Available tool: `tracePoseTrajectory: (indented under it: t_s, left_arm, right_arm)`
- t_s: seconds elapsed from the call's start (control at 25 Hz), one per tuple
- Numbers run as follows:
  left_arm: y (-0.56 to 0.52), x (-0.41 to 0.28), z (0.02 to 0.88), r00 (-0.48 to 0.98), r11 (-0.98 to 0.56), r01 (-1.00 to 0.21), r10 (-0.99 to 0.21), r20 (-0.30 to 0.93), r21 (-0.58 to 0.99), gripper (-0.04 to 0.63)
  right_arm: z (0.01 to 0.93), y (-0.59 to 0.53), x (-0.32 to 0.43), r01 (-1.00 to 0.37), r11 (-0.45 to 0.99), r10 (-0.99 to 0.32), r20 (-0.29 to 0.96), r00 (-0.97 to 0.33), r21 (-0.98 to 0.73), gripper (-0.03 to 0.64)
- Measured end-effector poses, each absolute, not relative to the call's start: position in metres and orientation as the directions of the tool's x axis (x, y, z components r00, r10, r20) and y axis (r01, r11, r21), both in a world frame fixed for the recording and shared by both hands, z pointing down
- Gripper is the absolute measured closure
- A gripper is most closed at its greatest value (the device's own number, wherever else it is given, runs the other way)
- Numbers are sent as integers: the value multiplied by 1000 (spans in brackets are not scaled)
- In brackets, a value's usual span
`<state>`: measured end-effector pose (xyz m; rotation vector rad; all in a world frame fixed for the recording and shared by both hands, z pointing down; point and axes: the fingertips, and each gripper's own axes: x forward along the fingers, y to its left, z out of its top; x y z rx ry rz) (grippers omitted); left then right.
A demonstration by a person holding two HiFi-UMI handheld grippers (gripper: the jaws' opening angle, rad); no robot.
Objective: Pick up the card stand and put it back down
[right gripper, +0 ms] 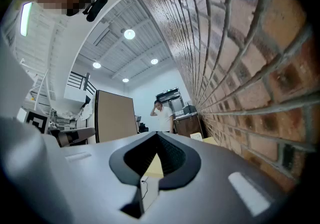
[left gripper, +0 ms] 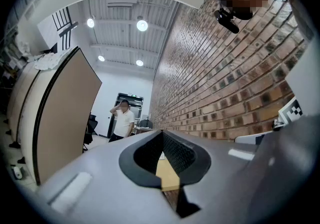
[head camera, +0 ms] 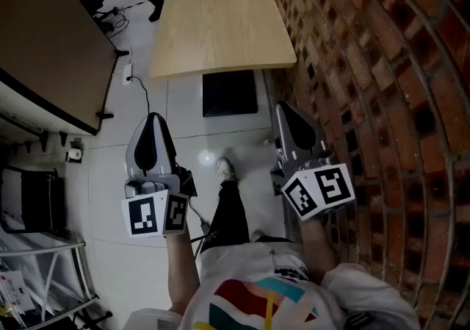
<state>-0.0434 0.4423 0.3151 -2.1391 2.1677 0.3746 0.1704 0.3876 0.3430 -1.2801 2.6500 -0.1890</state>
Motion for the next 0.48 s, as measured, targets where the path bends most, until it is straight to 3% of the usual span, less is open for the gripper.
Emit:
tracePoseTrajectory:
  t_s: [0.28,0.48]
  left_arm:
    - [217,-123,356,-1,-31,-990,-975,-220,138,591]
    - [31,-171,304,73,-99,-991,-962,-262,89,591]
  right_arm:
    - [380,177,97,-777,593,-804,-113,-583,-210,617]
    - [340,0,38,-808,570,-821,-127,-556,-147,617]
